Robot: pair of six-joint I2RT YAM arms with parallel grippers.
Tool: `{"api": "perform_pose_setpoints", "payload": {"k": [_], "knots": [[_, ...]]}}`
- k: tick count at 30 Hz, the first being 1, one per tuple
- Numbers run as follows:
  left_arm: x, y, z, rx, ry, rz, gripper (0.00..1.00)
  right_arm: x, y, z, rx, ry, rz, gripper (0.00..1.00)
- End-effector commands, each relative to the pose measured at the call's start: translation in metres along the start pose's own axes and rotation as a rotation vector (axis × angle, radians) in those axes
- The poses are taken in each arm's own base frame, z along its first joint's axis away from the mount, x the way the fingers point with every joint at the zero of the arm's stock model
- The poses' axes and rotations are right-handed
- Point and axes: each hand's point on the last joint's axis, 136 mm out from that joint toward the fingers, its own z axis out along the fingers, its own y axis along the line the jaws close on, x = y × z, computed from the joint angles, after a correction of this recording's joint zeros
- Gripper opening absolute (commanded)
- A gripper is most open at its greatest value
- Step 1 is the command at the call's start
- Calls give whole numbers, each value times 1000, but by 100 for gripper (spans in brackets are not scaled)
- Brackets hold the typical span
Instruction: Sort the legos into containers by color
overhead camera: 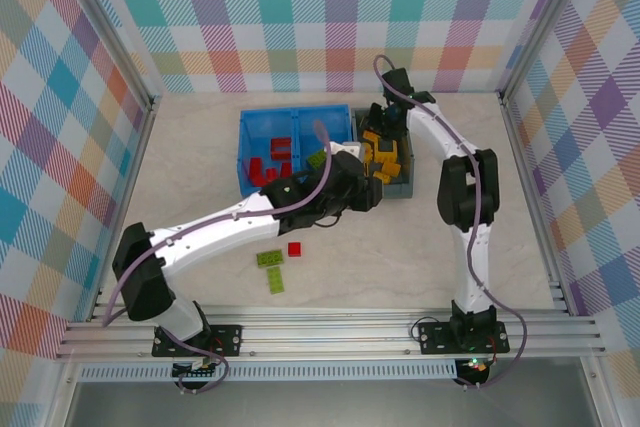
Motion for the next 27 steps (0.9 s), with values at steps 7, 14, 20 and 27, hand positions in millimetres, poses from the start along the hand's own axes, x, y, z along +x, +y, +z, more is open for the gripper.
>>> {"api": "perform_pose_setpoints", "payload": {"k": [7, 14, 20, 27], "knots": [[-13, -10, -1, 4, -49, 52, 52, -9, 13, 19, -81, 22, 97, 45], [-16, -15, -7, 3, -59, 60, 52, -11, 22, -7, -110, -9, 76, 54], [-12, 5, -25, -77, -66, 33, 52, -15, 31, -64, -143, -108, 51, 53], [20, 67, -54, -280, 20, -40, 58, 13, 40, -156, -177, -219, -47, 53]]}}
